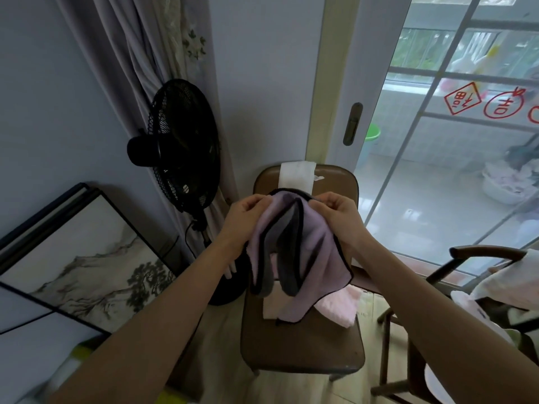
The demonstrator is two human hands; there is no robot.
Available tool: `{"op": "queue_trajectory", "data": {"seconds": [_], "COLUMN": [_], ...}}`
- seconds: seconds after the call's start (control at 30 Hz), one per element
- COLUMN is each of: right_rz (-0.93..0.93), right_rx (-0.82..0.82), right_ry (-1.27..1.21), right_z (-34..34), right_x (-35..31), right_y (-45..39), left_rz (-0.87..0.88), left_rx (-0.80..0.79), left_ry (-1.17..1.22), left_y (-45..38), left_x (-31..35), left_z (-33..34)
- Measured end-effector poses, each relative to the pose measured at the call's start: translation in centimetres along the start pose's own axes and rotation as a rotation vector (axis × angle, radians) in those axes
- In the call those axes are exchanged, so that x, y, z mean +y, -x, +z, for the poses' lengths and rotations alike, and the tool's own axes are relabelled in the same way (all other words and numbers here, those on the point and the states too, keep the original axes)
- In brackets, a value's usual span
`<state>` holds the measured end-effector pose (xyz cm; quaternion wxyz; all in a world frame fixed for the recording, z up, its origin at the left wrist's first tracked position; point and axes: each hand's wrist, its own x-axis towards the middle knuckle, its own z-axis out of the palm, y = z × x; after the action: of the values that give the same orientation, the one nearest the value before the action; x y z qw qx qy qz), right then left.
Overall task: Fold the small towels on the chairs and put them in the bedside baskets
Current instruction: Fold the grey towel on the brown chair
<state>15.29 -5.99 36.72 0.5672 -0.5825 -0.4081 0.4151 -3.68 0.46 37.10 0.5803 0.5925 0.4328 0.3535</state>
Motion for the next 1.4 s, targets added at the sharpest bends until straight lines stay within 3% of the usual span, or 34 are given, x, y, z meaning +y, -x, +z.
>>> {"op": "queue_trajectory", "data": {"seconds": [0.43,0.6,0.77,0.87,1.03,1.1,1.23,1.4], "right_rz": [-0.079,-0.116,-0.037,-0.033,-0.068,-0.078,-0.048,0.134], "right_rx": [-0.138,0.022,0.010,-0.105,-0.170,-0.191,-0.252,-0.299], "right_ry": [0.353,0.452,0.359,0.235,0.149,0.180,0.324,0.595], "right_z": [-1.5,-3.0,-2.8,-1.0,0.8,0.4,-1.1,-3.7], "right_x": [0.8,1.5,2.3,1.4,0.1,0.4,2.4,7.0], "right_y": [-0.5,-0.8,0.5,1.2,1.3,1.3,1.3,2.0], "left_rz": [-0.099,-0.087,0.080,0.163,0.050,0.060,0.083,0.006], "left_rx": [-0.065,-0.363,-0.127,-0.203,-0.355,-0.316,-0.029,0.237], "left_ry": [-0.320,-0.695,-0.409,-0.336,-0.253,-0.207,-0.060,0.166], "left_y": [-0.3,0.8,1.1,1.0,1.1,1.4,0.7,-0.3], "left_x": [-2.4,-5.0,-5.1,-3.2,-2.6,-2.5,-2.2,-2.6], "left_z": [-1.6,-3.5,-3.3,-0.8,0.5,0.4,-0.2,-2.2]}}
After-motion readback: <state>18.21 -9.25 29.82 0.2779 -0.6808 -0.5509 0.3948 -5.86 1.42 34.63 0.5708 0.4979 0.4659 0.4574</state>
